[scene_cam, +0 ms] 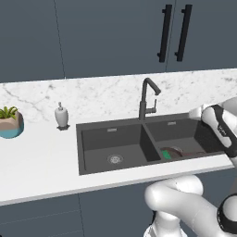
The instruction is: Pick the pan and sponge and place them into the sink. Then turn on the water.
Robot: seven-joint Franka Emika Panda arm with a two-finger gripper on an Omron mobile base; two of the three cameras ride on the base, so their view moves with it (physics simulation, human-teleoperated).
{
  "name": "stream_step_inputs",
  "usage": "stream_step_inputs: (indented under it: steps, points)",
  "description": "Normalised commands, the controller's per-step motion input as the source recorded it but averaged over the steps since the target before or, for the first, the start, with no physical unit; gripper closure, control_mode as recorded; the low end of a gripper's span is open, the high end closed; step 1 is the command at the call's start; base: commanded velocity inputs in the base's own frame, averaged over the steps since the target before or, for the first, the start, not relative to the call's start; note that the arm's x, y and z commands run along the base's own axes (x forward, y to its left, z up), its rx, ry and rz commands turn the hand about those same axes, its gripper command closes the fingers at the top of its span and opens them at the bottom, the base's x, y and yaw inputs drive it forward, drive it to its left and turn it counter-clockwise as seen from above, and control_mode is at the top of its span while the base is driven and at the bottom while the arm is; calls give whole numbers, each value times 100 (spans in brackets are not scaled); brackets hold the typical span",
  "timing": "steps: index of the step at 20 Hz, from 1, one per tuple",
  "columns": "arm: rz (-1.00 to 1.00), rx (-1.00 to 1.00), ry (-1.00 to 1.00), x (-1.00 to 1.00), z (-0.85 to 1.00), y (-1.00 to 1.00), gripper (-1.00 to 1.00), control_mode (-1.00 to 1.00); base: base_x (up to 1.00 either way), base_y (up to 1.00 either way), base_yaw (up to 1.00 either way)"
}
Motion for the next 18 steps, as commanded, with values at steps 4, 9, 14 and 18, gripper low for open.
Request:
stream_step_inputs:
  steps: [4,9,14,18]
  points:
    - [0,0,-12,0,2,0,-100,-100,0,0,0]
    - [0,0,-11,26,0,0,-100,-100,0,0,0]
    - [0,0,-13,36,0,0,-100,-100,0,0,0]
    - [0,0,-19,42,0,0,-100,-100,0,0,0]
